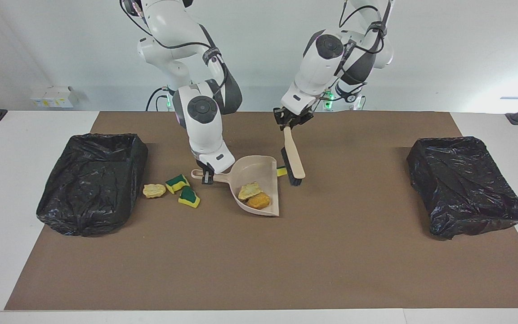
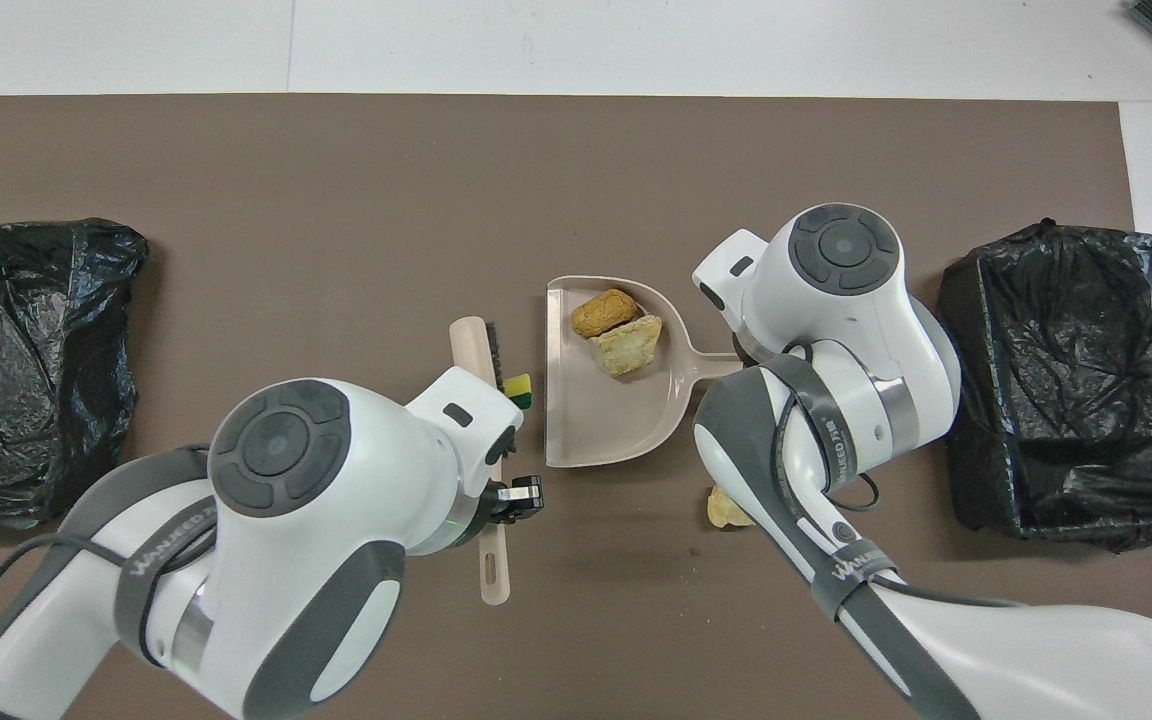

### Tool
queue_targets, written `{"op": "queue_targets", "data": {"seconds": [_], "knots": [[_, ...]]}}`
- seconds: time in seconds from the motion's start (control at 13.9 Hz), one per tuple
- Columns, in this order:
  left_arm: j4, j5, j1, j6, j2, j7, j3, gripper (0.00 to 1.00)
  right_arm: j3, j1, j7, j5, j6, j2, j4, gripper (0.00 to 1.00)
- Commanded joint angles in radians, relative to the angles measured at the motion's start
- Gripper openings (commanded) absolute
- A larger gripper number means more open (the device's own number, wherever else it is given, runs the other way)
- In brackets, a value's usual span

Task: Sweep and dump trash in bin
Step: 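Sweep the bread and sponge pieces into the dustpan with the left gripper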

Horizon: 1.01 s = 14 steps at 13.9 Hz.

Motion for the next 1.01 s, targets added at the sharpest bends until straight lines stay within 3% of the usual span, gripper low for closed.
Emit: {"op": "queue_targets", "data": {"seconds": [0.0,0.14,0.29,0.58,0.72,0.94], "knots": [[-0.006,0.000,0.047,-0.034,-0.021,0.009,-0.007,0.00,0.012,-0.017,-0.028,-0.014,-0.024,-0.015,0.003,0.00],[-0.019,0.000,0.072,-0.021,-0.021,0.012,-0.007,0.00,0.012,-0.005,-0.016,-0.010,-0.015,-0.024,-0.013,0.00],[-0.042,0.000,0.092,0.074,-0.021,0.011,-0.008,0.00,0.012,-0.001,-0.012,-0.011,0.003,-0.033,-0.038,0.00],[-0.083,-0.014,0.018,0.267,0.089,0.000,-0.014,0.00,0.010,0.028,0.004,-0.019,0.042,-0.027,-0.067,0.00],[-0.089,-0.014,0.015,0.236,0.083,-0.001,-0.014,0.00,0.012,0.030,0.012,-0.025,0.068,-0.026,-0.083,0.00],[-0.076,-0.009,0.024,0.086,0.076,-0.006,-0.010,0.00,0.012,0.061,0.058,-0.051,0.074,-0.015,-0.086,0.00]]}}
